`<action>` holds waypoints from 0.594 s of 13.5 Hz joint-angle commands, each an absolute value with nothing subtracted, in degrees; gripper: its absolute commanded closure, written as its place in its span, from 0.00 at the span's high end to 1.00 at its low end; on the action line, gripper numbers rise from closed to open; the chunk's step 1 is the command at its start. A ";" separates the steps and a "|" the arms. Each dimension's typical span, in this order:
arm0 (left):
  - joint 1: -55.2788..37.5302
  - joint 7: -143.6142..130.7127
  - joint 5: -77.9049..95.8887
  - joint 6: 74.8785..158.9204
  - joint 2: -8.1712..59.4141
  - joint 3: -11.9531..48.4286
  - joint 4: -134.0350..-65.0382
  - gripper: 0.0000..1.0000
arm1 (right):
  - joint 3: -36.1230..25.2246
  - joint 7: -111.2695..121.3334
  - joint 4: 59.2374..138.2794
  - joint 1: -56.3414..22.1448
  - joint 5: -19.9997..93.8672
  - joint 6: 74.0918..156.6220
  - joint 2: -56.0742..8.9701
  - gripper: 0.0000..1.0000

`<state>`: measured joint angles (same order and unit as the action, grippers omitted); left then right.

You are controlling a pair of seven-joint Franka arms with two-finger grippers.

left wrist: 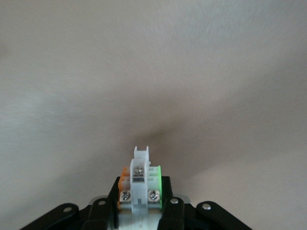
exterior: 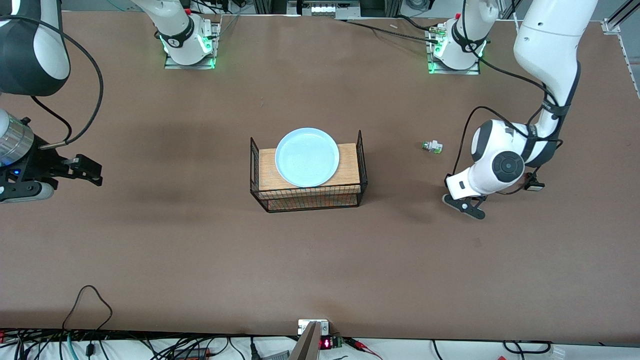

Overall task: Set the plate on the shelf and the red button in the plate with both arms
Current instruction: 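Carry the white button block with the left gripper over the plate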

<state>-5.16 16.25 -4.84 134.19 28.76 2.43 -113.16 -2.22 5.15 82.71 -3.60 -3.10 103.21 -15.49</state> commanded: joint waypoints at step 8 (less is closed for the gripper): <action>-6.06 -3.64 -1.33 98.70 20.39 18.42 -86.07 0.06 | -3.08 7.29 81.91 -1.14 -4.13 101.16 -15.91 1.00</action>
<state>-5.62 4.41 -2.94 102.10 18.64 13.35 -91.85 -3.25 5.65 82.71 -2.02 -3.47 102.13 -15.83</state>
